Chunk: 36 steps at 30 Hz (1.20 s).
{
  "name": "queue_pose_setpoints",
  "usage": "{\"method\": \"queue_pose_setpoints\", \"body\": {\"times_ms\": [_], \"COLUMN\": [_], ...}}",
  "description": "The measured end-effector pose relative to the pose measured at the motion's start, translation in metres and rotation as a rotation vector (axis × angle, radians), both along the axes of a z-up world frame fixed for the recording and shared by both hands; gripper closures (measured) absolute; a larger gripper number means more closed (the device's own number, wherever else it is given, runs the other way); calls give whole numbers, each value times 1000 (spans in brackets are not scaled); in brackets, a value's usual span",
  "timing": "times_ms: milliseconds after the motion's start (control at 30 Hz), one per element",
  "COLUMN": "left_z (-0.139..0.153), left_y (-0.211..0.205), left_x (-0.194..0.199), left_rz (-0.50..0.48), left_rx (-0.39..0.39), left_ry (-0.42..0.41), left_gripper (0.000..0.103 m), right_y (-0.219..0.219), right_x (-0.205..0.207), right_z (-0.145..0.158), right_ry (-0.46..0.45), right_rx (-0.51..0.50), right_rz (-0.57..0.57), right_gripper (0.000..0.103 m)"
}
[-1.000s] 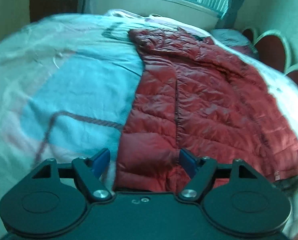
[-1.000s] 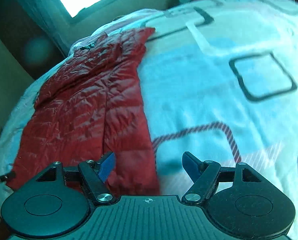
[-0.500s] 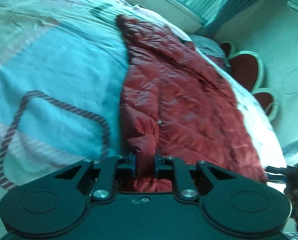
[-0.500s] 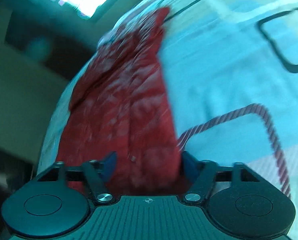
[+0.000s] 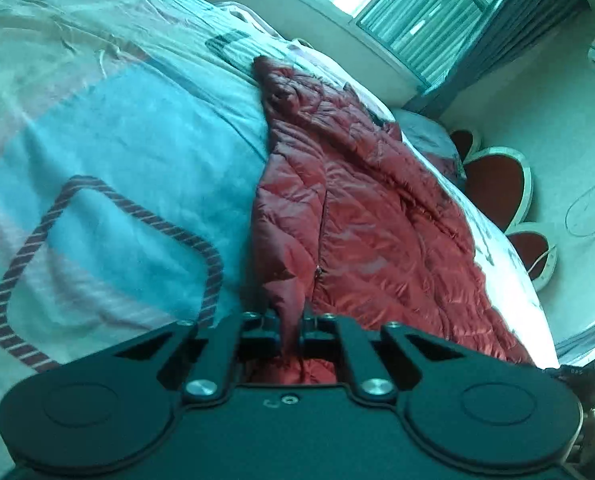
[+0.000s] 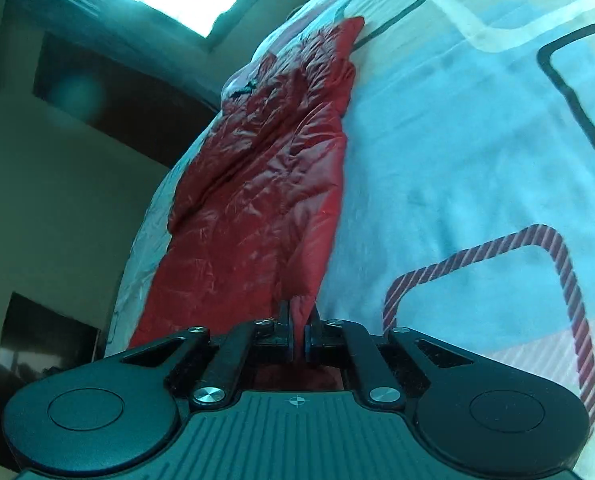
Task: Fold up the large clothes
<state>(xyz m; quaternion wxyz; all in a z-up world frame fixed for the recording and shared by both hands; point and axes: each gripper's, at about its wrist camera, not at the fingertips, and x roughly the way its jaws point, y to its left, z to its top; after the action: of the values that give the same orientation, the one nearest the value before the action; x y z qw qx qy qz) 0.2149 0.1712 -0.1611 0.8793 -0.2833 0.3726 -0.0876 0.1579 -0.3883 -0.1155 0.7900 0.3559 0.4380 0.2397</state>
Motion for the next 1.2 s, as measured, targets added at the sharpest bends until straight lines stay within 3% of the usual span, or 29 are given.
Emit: {"method": "queue_pose_setpoints", "body": {"times_ms": [133, 367, 567, 700, 767, 800, 833, 867, 900, 933, 1000, 1200], "left_z": [26, 87, 110, 105, 97, 92, 86, 78, 72, 69, 63, 34], "left_y": [6, 3, 0, -5, -8, -7, -6, -2, 0, -1, 0, -5], "left_x": [3, 68, 172, 256, 291, 306, 319, 330, 335, 338, 345, 377], "left_rz": [36, 30, 40, 21, 21, 43, 75, 112, 141, 162, 154, -17], "left_rx": [-86, -78, -57, -39, -7, 1, -4, -12, 0, 33, 102, 239], "left_ry": [-107, -285, -330, -310, -298, -287, -265, -239, -235, -242, -242, -101], "left_gripper": [96, 96, 96, 96, 83, 79, 67, 50, 38, 16, 16, 19], "right_y": [-6, -4, 3, 7, 7, 6, 4, 3, 4, 6, 9, 38], "right_x": [8, 67, 167, 250, 284, 298, 312, 319, 322, 330, 342, 367], "right_z": [23, 78, 103, 101, 94, 89, 82, 79, 78, 73, 60, 26], "right_ry": [-74, -198, -220, -208, -197, -188, -165, -169, -213, -217, -188, -159], "right_rx": [59, 65, 102, 95, 92, 94, 79, 29, -20, -52, -68, -261], "right_rz": [-41, -130, -185, -184, -197, -218, -263, -328, -356, -338, -306, -190], "right_gripper": [99, 99, 99, 99, 98, 95, 62, 10, 4, 4, 9, 18]}}
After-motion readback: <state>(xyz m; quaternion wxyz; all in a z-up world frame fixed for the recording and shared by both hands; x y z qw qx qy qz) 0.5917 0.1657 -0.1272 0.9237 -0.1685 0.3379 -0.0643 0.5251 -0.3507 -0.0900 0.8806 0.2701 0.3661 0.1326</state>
